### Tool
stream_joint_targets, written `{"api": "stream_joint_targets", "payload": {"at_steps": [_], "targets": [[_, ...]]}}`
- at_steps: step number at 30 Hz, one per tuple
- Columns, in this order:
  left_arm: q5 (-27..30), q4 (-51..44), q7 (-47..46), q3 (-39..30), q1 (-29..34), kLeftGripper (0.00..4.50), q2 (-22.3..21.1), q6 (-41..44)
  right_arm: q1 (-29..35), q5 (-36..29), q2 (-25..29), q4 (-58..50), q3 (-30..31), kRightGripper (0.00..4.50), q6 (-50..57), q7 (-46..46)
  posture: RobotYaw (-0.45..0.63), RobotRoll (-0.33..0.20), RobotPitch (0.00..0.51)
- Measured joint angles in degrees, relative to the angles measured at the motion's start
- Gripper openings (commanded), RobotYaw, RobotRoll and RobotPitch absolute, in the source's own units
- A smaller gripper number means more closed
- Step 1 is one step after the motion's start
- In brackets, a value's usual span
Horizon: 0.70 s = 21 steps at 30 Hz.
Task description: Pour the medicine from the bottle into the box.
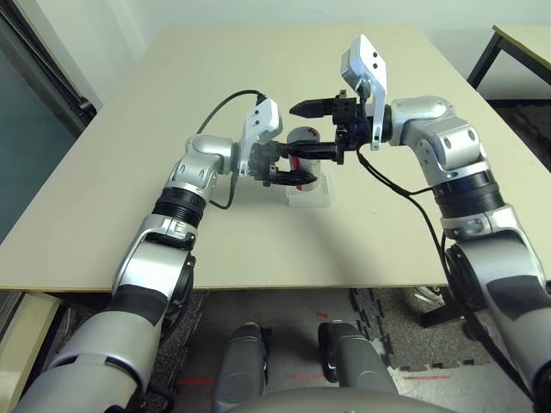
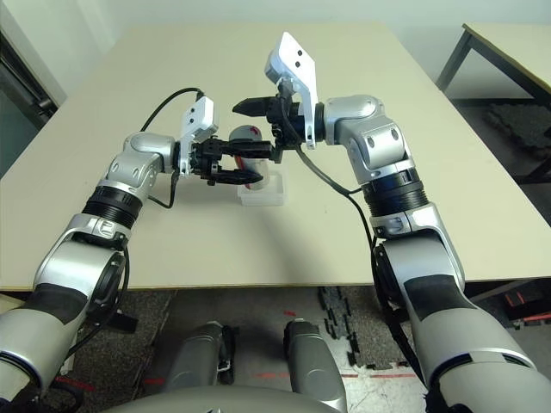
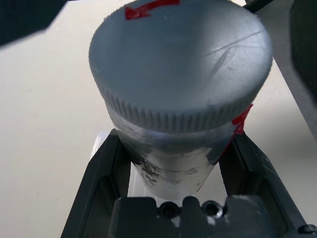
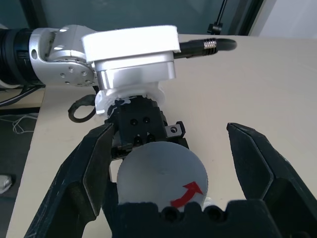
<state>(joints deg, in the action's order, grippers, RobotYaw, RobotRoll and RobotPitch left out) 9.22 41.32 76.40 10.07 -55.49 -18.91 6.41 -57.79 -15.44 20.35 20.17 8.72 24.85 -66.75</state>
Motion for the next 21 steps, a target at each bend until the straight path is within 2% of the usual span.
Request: {"api": "stream_joint_targets", "payload": {"at_steps": [21], "targets": [[0.0, -2.4, -0.3, 0.0, 0.2, 2.75, 0.0, 2.0, 0.1, 0.7, 0.6, 2.0, -0.2, 4.5, -1.3, 0.1, -0.02, 0.0, 0.094]]}}
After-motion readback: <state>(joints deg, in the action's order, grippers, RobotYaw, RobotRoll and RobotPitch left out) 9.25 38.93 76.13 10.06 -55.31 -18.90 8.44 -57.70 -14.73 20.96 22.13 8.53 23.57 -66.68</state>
